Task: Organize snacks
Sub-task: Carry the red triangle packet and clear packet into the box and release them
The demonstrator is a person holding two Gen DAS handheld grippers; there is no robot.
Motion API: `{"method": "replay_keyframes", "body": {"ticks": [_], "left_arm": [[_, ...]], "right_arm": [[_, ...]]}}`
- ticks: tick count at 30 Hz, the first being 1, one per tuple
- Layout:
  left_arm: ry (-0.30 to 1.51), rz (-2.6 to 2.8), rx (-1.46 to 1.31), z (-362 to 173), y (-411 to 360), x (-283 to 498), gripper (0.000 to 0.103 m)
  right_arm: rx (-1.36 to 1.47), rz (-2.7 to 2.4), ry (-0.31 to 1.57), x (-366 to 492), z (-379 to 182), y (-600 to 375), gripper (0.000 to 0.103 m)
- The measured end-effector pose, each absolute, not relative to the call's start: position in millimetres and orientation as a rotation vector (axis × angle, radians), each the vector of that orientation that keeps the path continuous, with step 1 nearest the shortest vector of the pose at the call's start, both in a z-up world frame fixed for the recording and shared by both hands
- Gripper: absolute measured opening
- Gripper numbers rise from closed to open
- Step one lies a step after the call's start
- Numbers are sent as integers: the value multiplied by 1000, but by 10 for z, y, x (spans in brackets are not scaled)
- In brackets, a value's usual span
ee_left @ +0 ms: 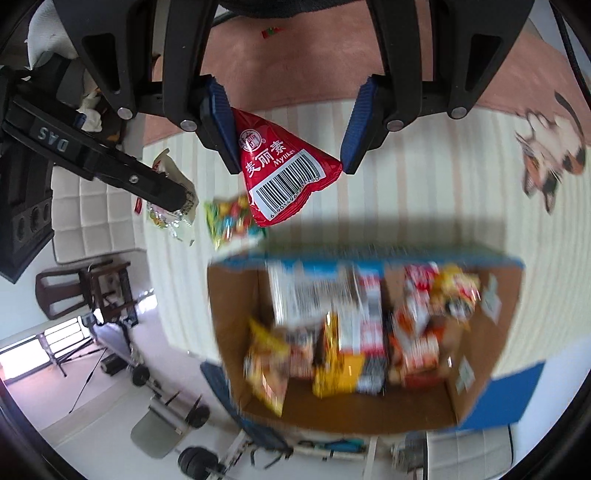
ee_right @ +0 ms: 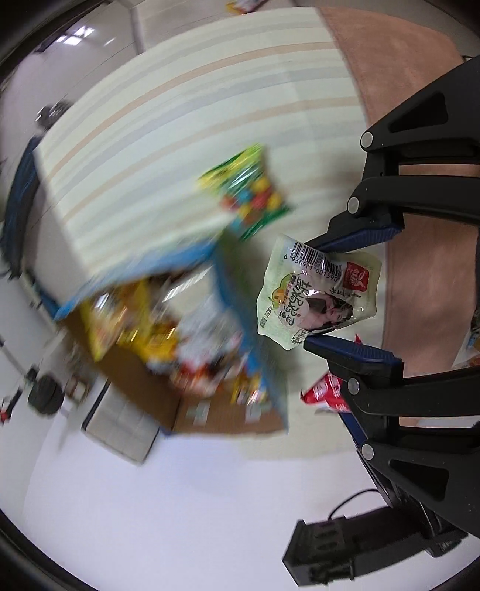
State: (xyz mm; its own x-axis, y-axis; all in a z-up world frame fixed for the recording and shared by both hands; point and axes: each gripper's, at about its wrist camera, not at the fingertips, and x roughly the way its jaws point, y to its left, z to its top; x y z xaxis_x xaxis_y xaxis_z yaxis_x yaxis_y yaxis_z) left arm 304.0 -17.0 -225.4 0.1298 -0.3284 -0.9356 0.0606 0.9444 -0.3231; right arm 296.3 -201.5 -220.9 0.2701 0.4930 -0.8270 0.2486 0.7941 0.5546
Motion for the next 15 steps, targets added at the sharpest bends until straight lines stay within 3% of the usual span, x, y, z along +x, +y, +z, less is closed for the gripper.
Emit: {"method": "replay_keyframes", "body": {"ticks": [6,15], "left_arm": [[1336,-195,-149,-2057,171,3680,52],[1375,-57,-74,-2400,740,4550,52]], "right_arm": [[522,153,1269,3576,-1879,-1791,47],[354,22,1365,4244,-2352,-1578,47]]}}
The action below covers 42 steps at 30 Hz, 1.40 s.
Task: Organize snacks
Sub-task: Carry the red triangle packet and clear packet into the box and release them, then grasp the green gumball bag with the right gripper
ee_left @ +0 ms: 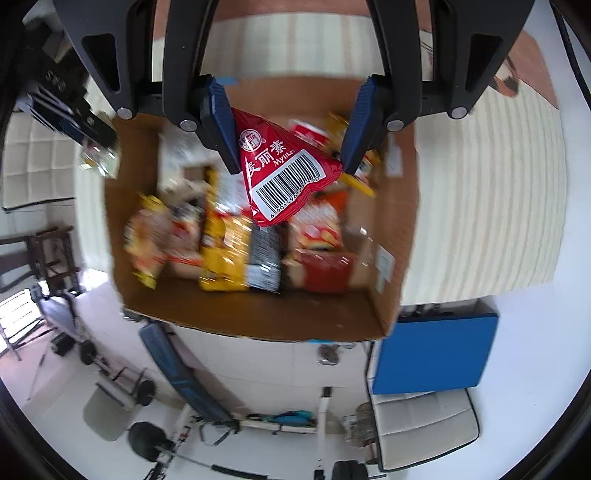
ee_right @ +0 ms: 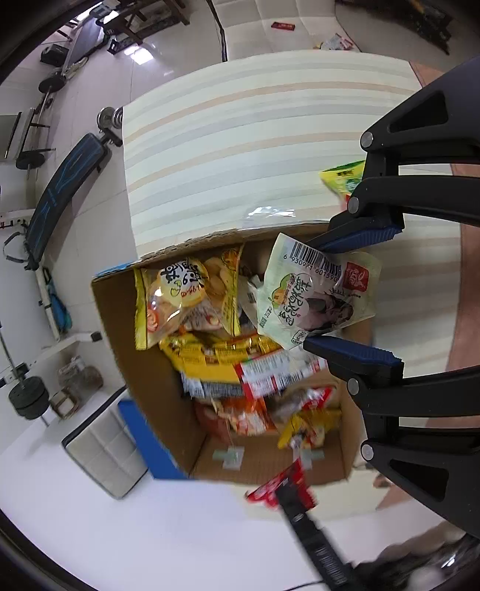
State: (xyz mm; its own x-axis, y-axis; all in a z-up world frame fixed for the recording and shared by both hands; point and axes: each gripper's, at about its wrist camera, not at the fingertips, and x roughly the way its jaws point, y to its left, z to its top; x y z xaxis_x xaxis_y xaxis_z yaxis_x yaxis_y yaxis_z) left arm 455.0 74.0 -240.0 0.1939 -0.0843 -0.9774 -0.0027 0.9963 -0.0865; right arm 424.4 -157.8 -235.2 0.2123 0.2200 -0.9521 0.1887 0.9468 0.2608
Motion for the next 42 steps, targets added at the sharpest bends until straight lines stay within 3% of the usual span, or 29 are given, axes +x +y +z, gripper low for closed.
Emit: {"method": "replay_keyframes", "body": {"ticks": [15,27,29,32,34,42], "left_arm": [[1515,57,-12,-3031,1029,4928,53],[1489,66,-81,-2886,1050,4863,55],[1463,65,-89,-2809,1046,4806,55],[1422,48,-102,-2681,1004,4667,66],[1387,18,-104,-2585,933,4535,84],[1299,-47,-73,-2506,497,3985,85]], "right_arm": [[350,-64,1441,4431,-2648,-1592,52],[300,-24,1413,4401,-2383,-1469,87],[307,-21,1407,4368,-2354,-1467,88],[324,-2,1389,4298,-2301,-1508,92],[325,21,1366,4219,-2257,-1545,92],[256,54,1419,3714,-2446,-1843,92]]}}
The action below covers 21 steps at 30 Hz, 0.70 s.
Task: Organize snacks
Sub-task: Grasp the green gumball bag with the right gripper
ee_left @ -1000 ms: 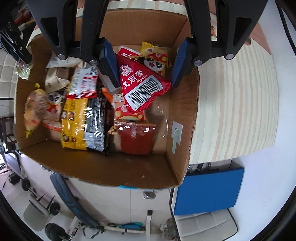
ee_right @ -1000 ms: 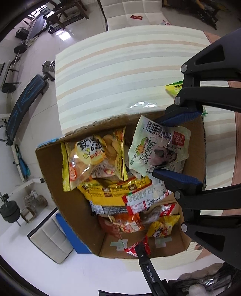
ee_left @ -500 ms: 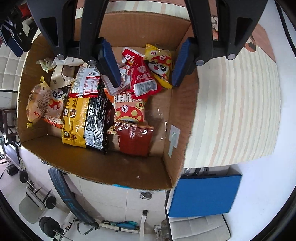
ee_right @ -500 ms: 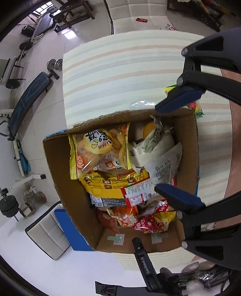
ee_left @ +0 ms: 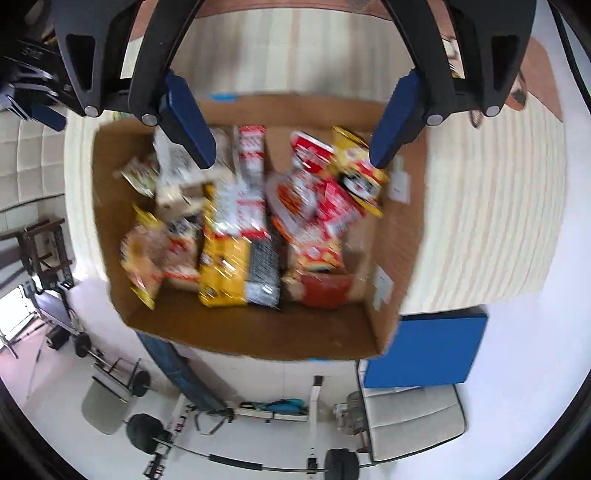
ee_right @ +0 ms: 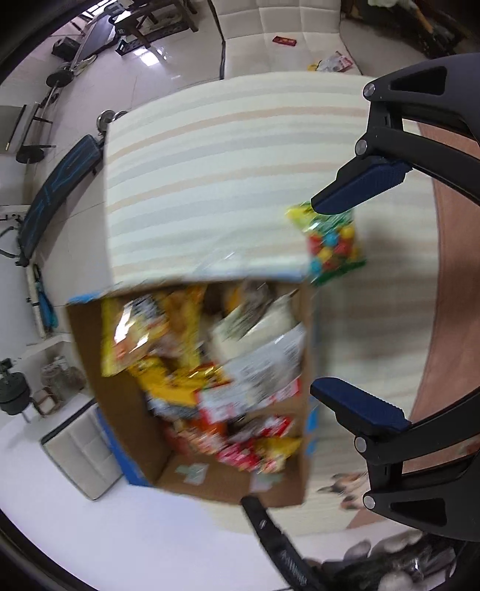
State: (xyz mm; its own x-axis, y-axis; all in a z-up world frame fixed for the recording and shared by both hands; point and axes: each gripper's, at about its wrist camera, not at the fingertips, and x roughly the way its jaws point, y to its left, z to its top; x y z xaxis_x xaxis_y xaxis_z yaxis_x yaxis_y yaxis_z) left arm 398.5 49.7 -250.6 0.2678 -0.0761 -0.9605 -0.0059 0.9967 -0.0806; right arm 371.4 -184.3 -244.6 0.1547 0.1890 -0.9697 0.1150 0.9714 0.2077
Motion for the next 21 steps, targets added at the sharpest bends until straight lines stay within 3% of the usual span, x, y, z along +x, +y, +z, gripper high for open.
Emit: {"method": "replay_keyframes", "body": {"ticks": [12,21], "left_arm": [[1339,-100,1,-2850,-65,3711,85],[1303,-78,24,-2857,-89,3713,85]], "right_arm": [[151,45,1602,3560,-3466,-2076,92],[120,38,1639,3686,-3825,-2089,92]]}}
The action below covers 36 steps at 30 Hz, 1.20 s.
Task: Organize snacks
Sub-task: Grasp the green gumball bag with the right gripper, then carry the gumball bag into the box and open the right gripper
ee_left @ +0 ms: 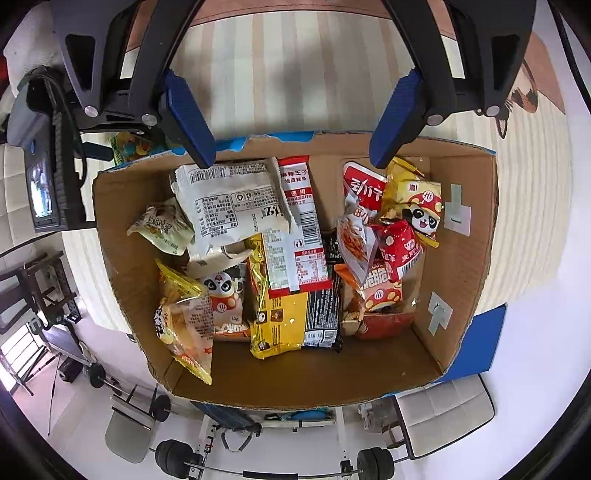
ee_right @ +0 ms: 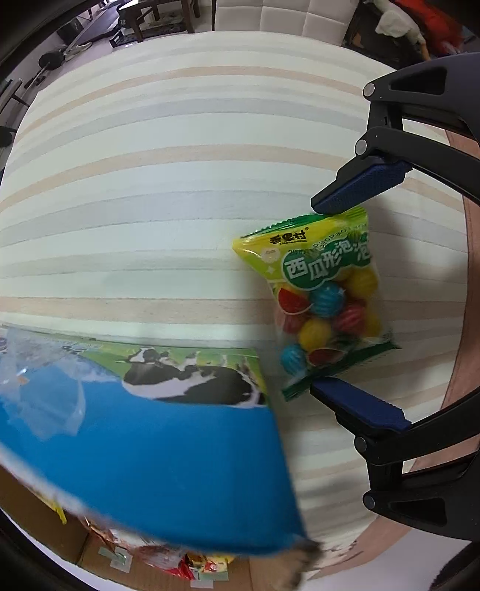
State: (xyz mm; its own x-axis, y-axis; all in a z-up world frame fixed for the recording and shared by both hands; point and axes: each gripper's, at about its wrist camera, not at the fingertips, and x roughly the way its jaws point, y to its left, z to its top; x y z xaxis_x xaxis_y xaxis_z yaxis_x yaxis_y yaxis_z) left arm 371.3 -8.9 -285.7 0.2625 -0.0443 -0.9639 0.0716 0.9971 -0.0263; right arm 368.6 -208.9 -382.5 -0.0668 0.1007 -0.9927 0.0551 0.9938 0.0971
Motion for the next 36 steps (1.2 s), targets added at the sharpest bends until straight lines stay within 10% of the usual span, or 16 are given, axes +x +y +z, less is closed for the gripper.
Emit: {"method": "replay_keyframes", "body": {"ticks": [19,36], "left_arm": [[1254,-14,-32,-2843,117,3429,85],[1149,79,-59,-2412,619,3054,85]], "right_arm": [[90,21,1592,3323,-3763,-2039,59],[323,194,1427,2721,-2777,-2075,58]]}}
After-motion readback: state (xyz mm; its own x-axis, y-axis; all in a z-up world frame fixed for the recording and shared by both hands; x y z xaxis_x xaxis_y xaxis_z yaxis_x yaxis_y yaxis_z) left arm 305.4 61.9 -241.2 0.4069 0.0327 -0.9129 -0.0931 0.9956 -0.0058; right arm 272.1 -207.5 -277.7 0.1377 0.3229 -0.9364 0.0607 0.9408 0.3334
